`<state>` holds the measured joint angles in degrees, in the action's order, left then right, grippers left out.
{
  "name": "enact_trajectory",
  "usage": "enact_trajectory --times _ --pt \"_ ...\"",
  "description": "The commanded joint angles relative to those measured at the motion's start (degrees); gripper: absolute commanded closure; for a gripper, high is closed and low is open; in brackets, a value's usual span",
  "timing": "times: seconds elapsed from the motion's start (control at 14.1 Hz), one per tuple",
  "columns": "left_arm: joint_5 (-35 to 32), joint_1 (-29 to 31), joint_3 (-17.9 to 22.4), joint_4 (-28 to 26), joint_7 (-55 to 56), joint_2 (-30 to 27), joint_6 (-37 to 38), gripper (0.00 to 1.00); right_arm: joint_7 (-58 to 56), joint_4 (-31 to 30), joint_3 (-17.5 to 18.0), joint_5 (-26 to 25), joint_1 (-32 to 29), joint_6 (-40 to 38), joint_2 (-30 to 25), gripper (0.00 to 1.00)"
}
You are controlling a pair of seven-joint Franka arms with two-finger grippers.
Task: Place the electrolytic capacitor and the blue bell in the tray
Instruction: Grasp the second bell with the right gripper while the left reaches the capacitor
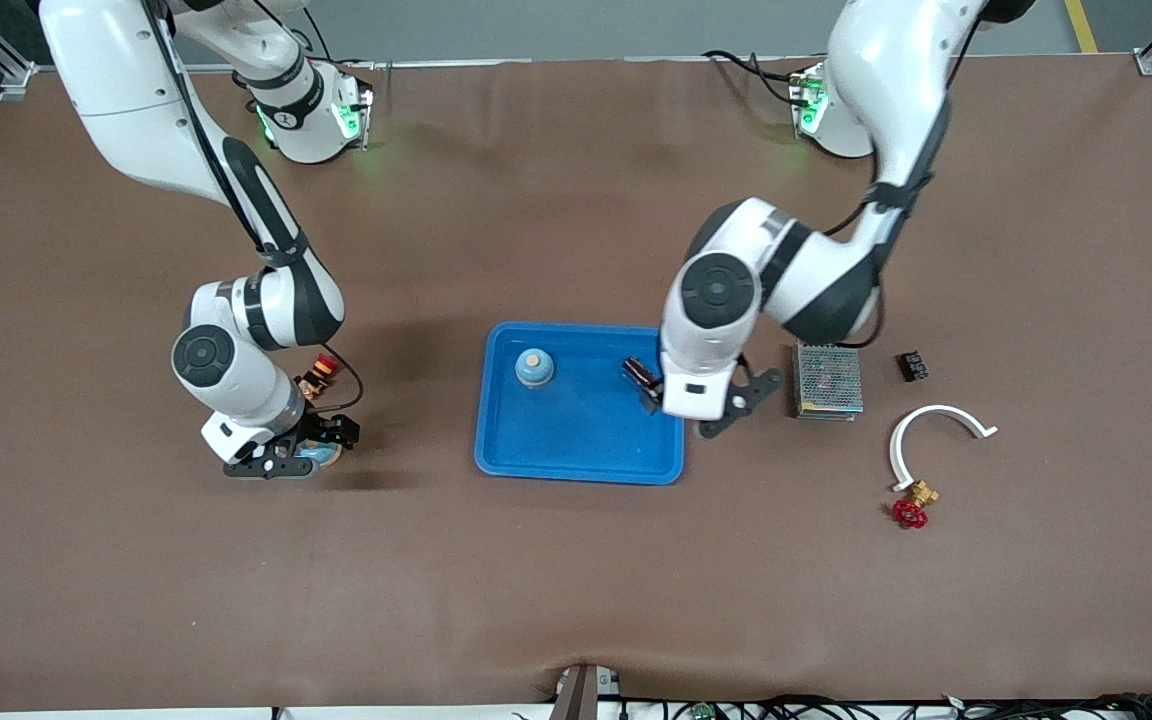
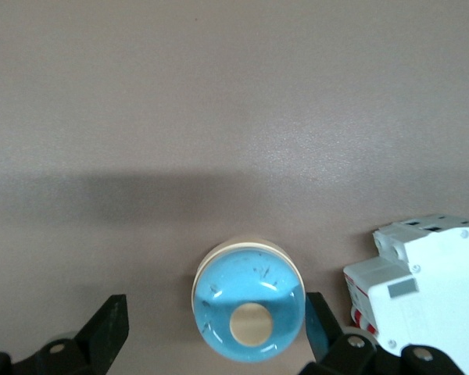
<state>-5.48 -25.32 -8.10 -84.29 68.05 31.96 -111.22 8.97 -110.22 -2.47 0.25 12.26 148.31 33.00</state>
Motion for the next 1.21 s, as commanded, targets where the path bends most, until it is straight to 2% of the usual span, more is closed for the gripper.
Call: enact_trajectory --times 0.0,0.28,0.64,0.78,0.92,1.13 --pt "-0.8 5.2 -0.3 -1.1 -9.9 -4.1 4.9 0.0 -0.4 -0.5 1.0 -1.1 -1.7 1.5 0.4 0.0" --pt "-0.8 12.6 -0.5 -1.5 -25.7 -8.7 10.4 0.0 -0.6 -0.5 1.0 -1.1 -1.9 2.8 1.4 0.0" --pt "-0.8 22.5 -0.5 -5.1 -47.4 -13.1 10.7 0.0 -0.6 -0.5 1.0 -1.1 -2.1 3.3 2.3 0.0" --pt "-0.8 25.4 -0.6 -6.8 -52.1 -13.8 9.3 0.0 -0.6 -0.5 1.0 -1.1 -2.1 3.3 2.7 0.0" --pt "-0.9 26.6 -0.5 -11.0 -54.4 -15.0 5.9 0.0 -0.7 -0.6 1.0 -1.1 -2.1 3.3 2.7 0.0" --pt "-1.0 30.3 -0.8 -25.0 -57.0 -20.1 -7.7 0.0 -0.7 -0.6 1.0 -1.1 -2.2 3.2 2.7 0.0"
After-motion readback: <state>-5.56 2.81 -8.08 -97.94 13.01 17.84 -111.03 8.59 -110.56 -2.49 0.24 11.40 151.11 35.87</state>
